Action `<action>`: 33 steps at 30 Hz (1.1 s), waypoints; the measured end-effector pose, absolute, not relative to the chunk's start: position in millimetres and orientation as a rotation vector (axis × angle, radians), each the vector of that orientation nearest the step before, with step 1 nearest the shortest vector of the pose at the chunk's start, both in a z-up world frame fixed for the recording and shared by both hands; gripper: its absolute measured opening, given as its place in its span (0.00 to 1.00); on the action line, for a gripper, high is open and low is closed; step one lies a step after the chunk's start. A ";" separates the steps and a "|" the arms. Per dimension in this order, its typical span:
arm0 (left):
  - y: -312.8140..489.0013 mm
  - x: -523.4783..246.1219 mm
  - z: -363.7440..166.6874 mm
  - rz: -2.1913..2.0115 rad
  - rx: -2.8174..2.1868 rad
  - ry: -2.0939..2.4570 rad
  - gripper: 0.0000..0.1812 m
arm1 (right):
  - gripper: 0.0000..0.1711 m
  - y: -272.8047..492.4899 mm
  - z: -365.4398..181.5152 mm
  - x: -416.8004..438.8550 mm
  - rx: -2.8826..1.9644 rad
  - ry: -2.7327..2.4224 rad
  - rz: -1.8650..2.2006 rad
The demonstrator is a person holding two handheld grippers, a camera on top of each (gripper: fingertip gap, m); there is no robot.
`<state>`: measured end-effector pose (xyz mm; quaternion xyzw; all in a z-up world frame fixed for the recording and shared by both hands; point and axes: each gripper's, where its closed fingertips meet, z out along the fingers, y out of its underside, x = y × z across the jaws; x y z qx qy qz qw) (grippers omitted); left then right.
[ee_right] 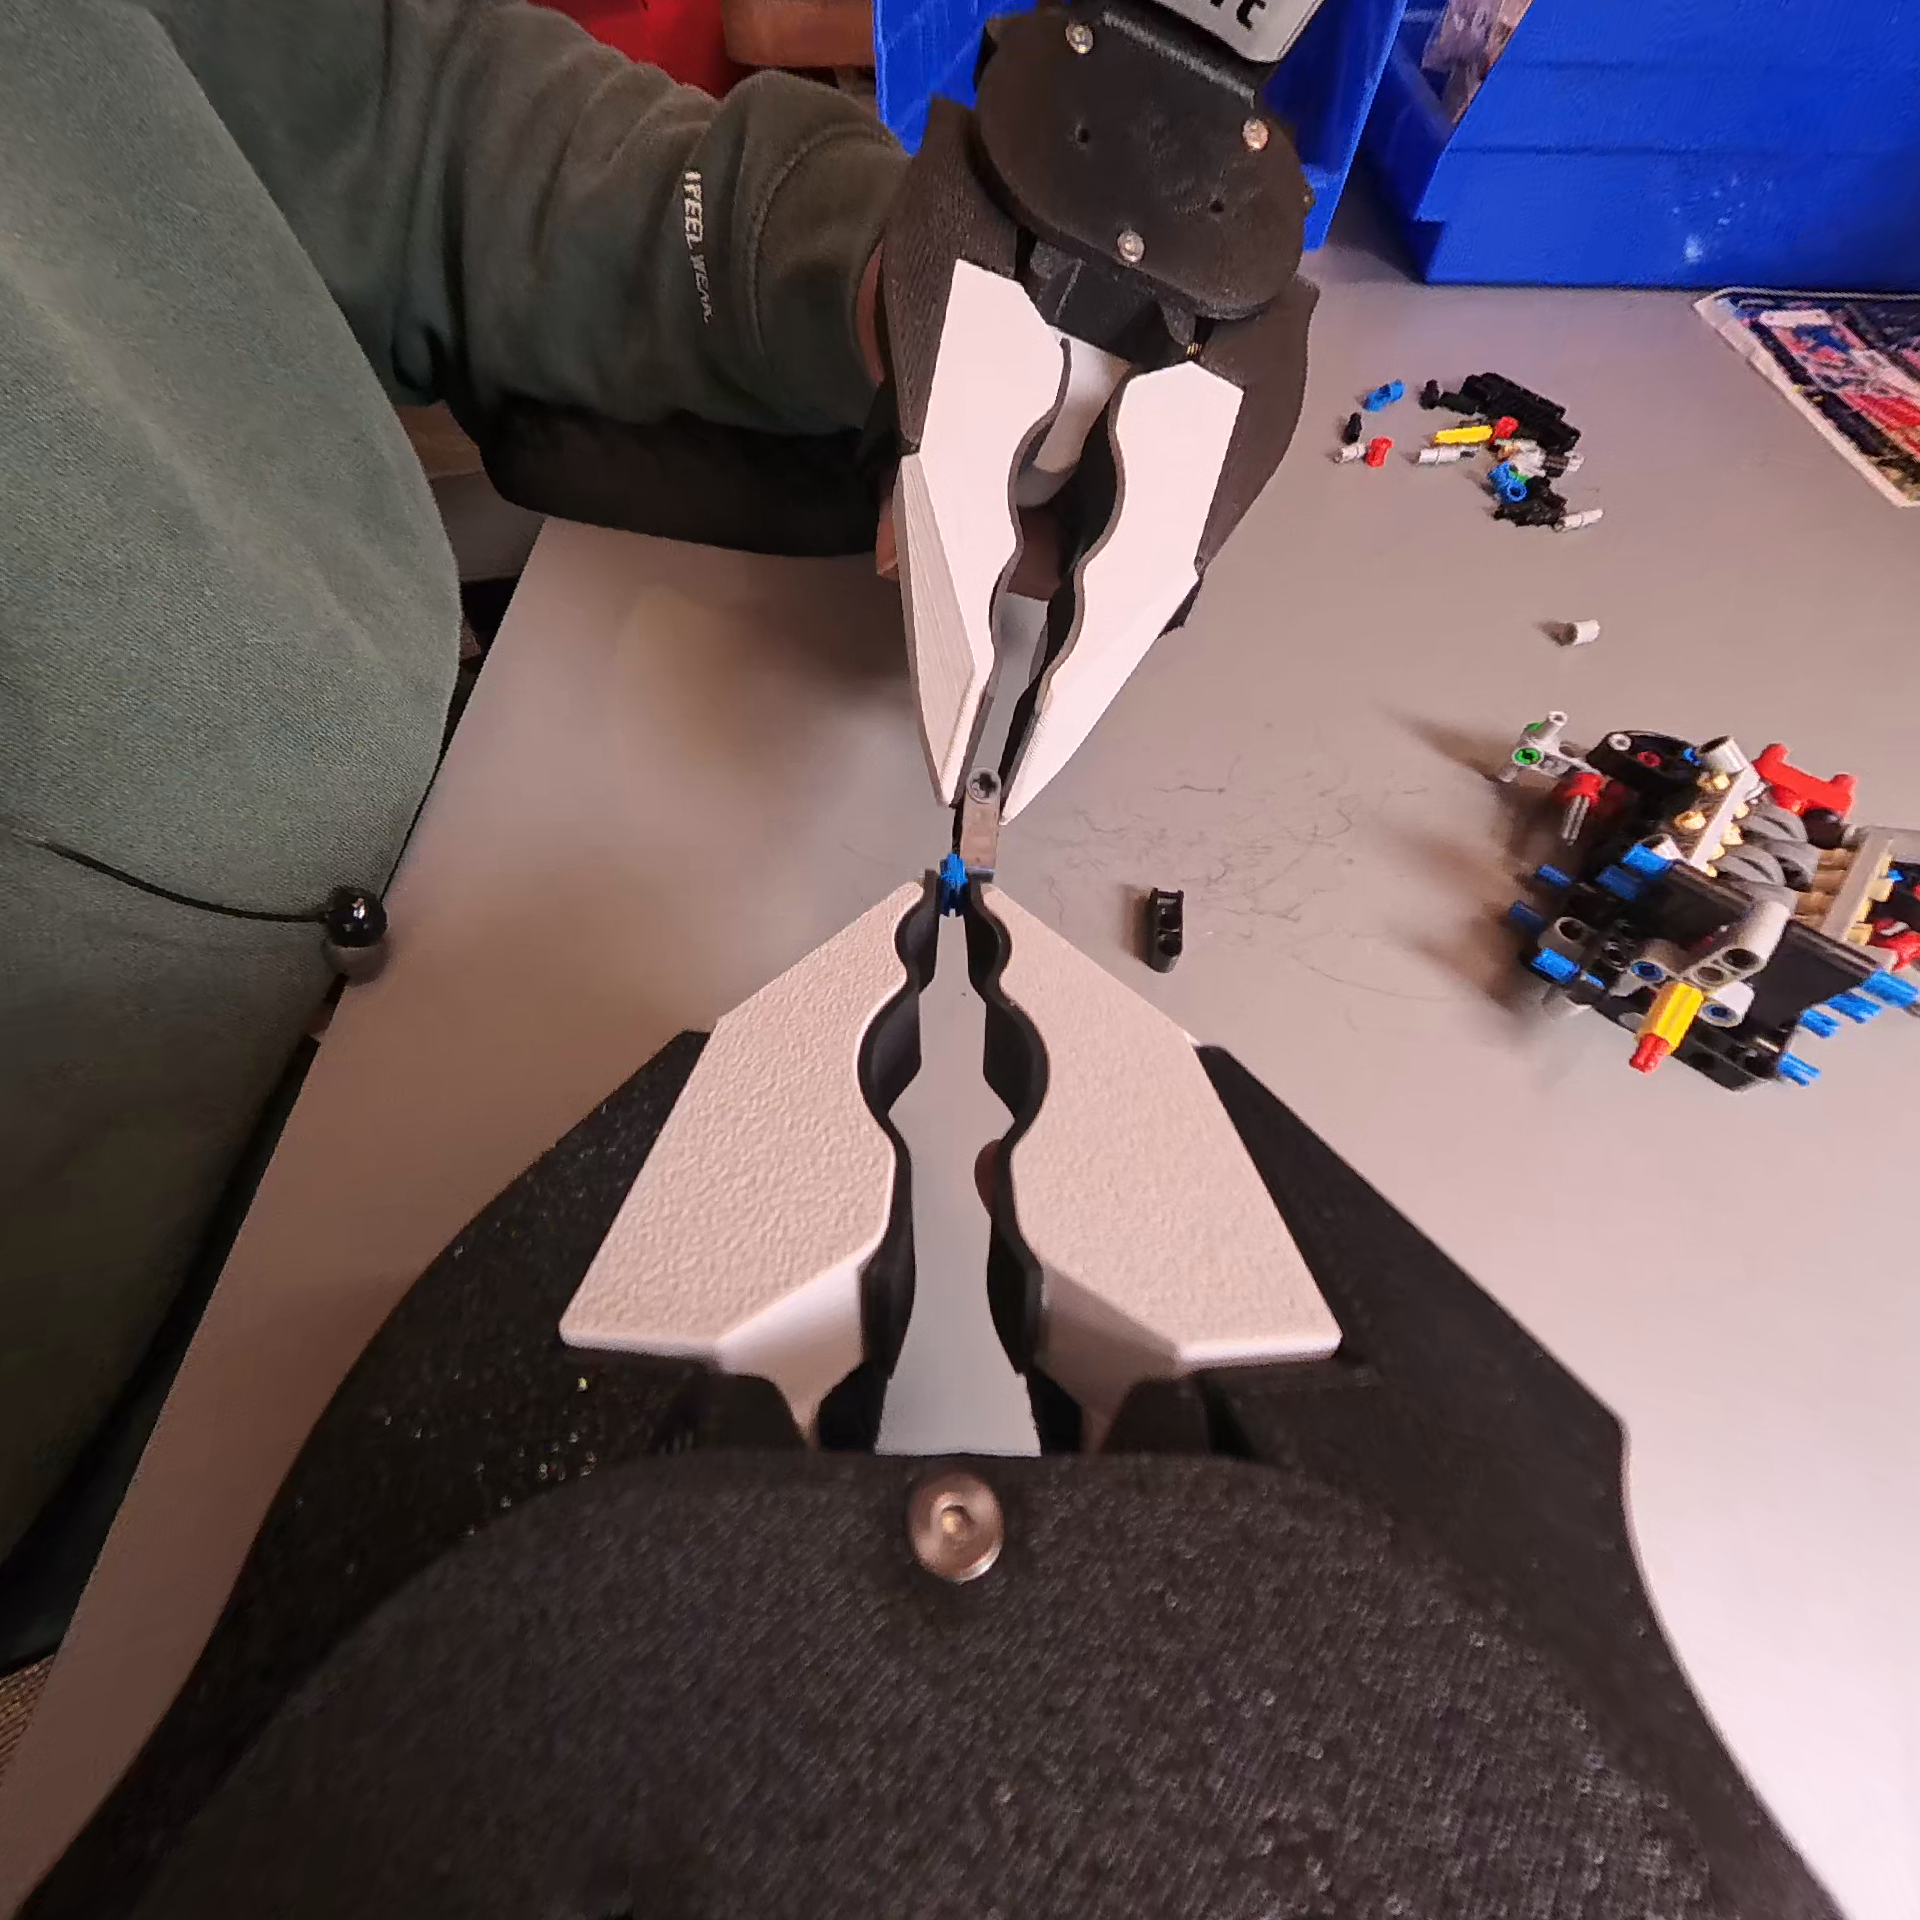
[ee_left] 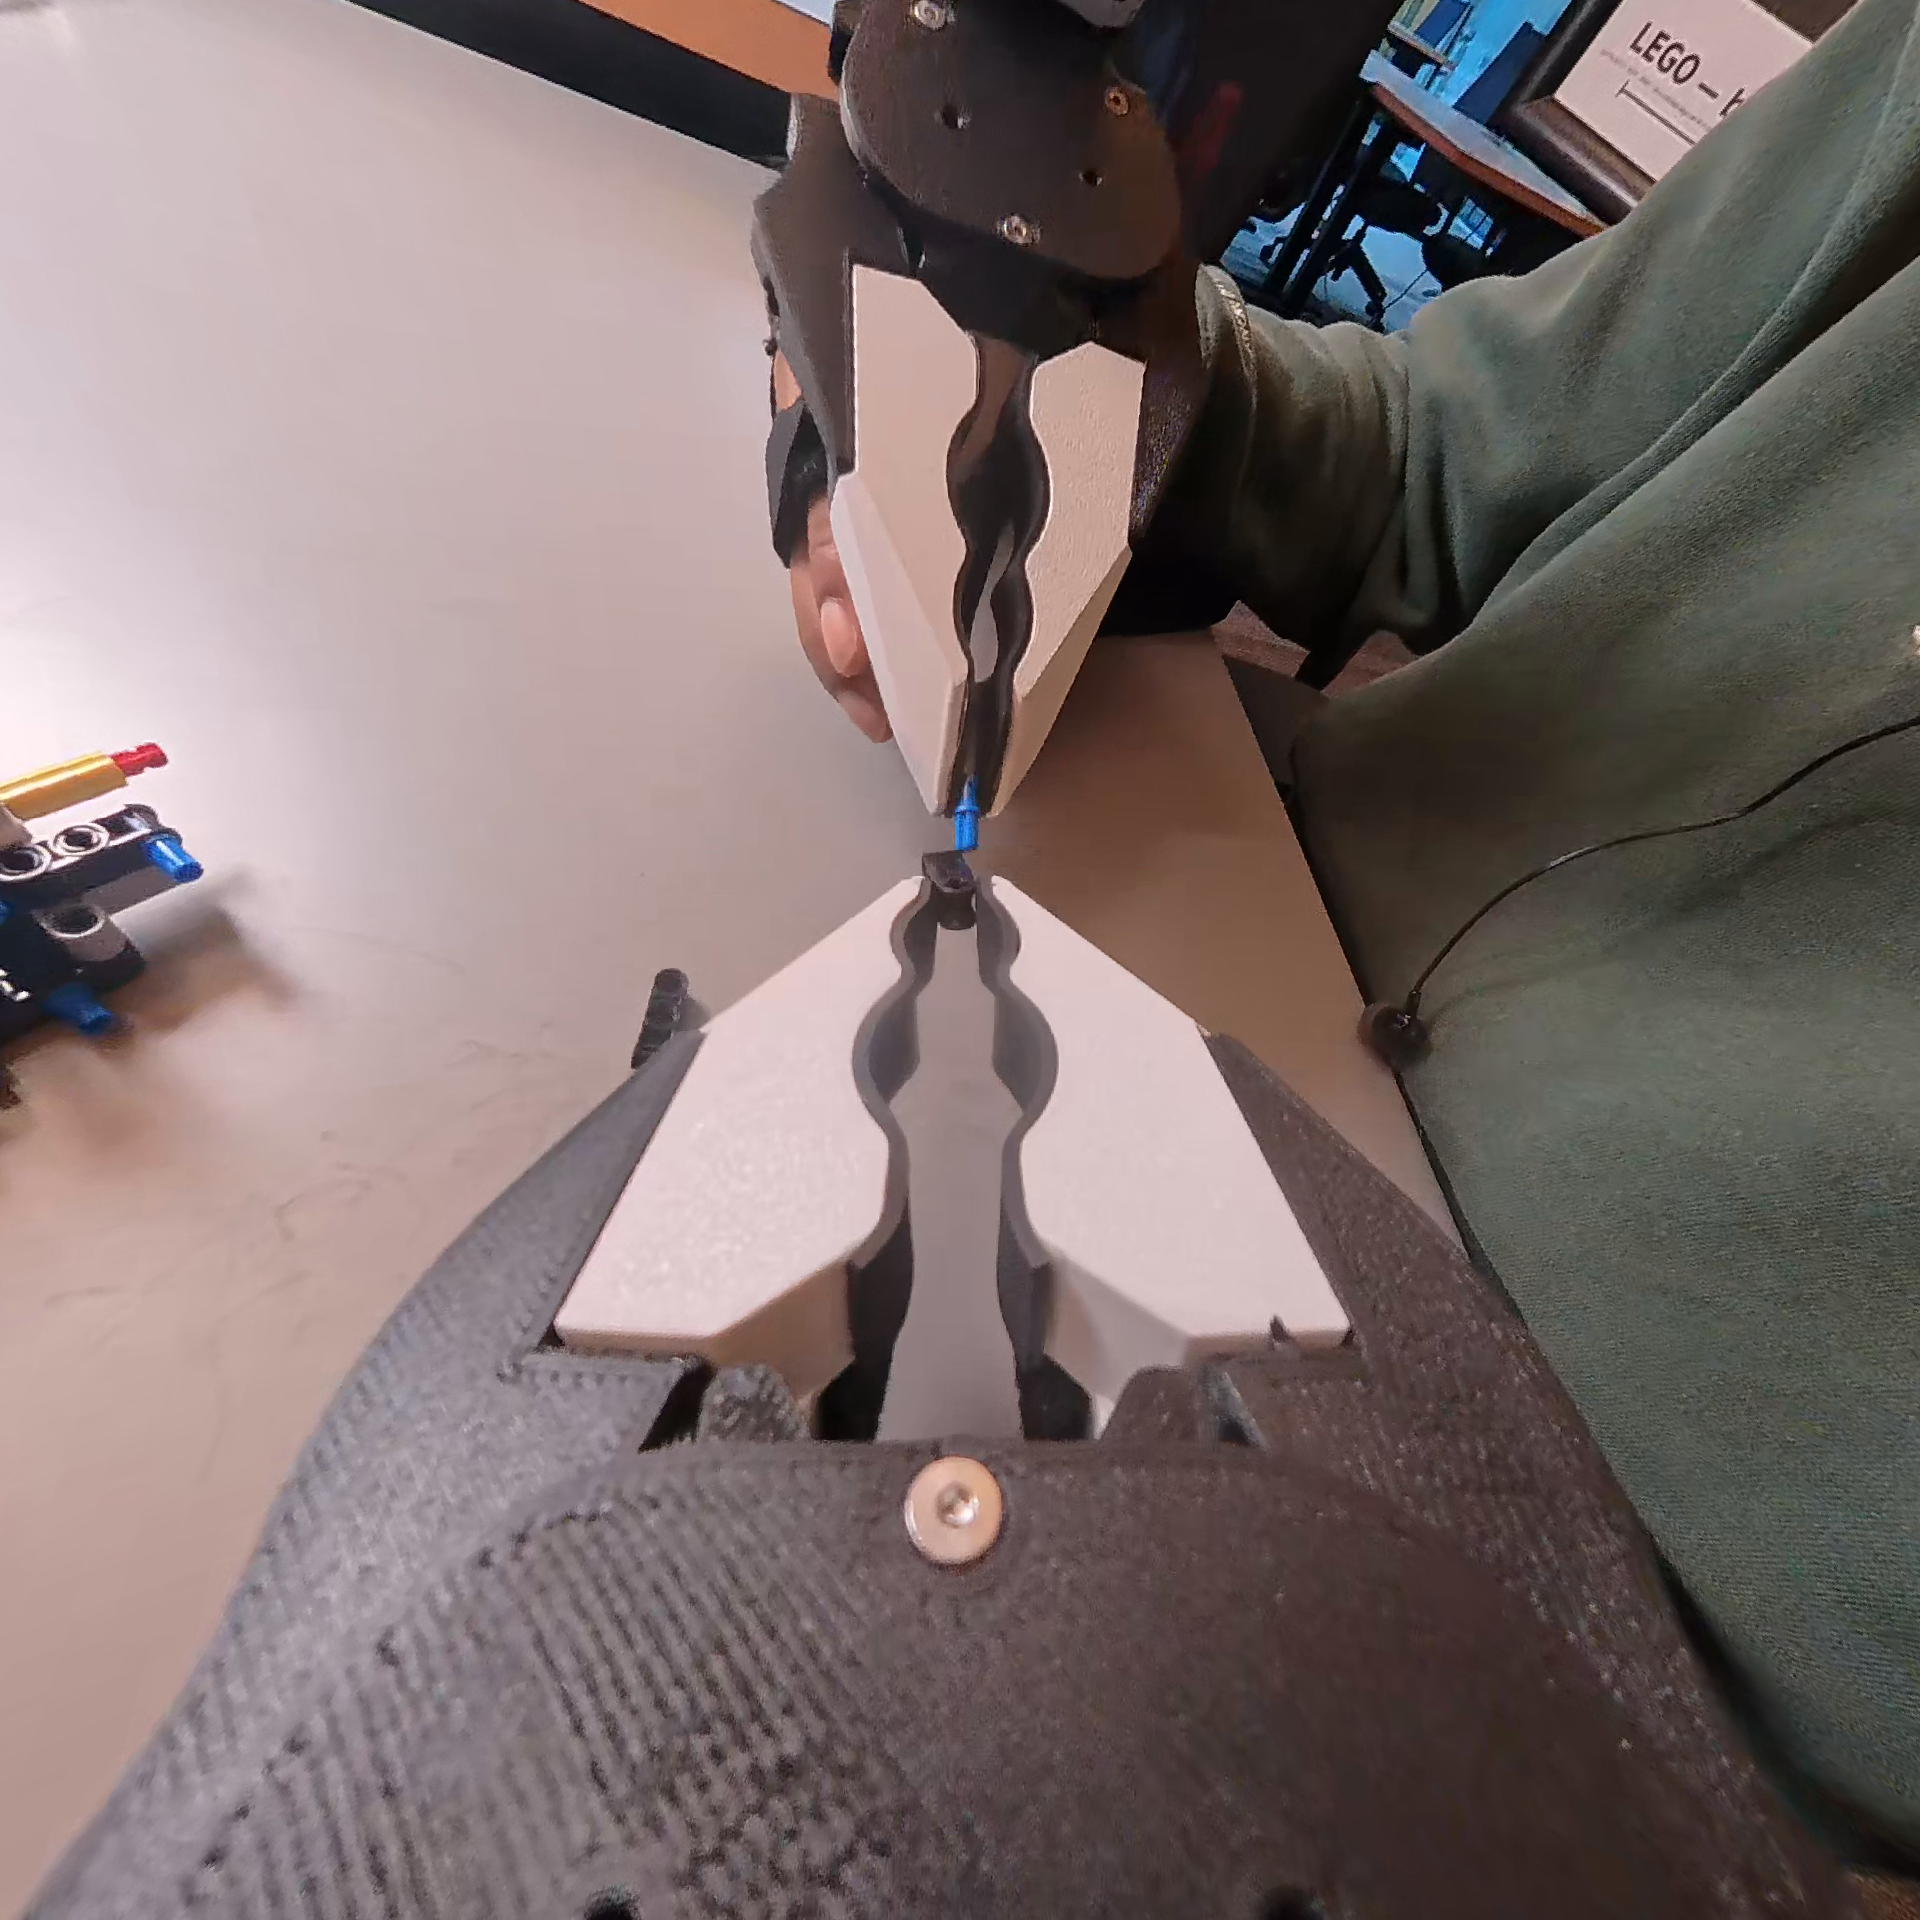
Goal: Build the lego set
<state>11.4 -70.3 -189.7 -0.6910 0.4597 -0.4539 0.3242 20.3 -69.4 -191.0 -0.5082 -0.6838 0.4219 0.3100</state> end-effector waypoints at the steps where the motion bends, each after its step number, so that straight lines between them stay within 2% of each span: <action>1: -70.4 11.4 -189.9 -1.191 -1.812 1.207 0.03 | 0.02 -69.3 -192.7 20.4 -1.350 -1.812 1.111; 13: -68.3 14.9 -191.5 -1.173 -1.797 1.193 0.03 | 0.02 -66.6 -195.8 15.7 -1.369 -1.788 1.090; 26: -61.4 13.3 -172.4 -1.150 -1.705 1.131 0.03 | 0.02 -55.0 -167.7 13.2 -1.324 -1.610 1.170; 33: -62.9 16.3 -177.4 -1.084 -1.717 1.171 0.03 | 0.02 -58.3 -169.8 11.7 -1.327 -1.620 1.192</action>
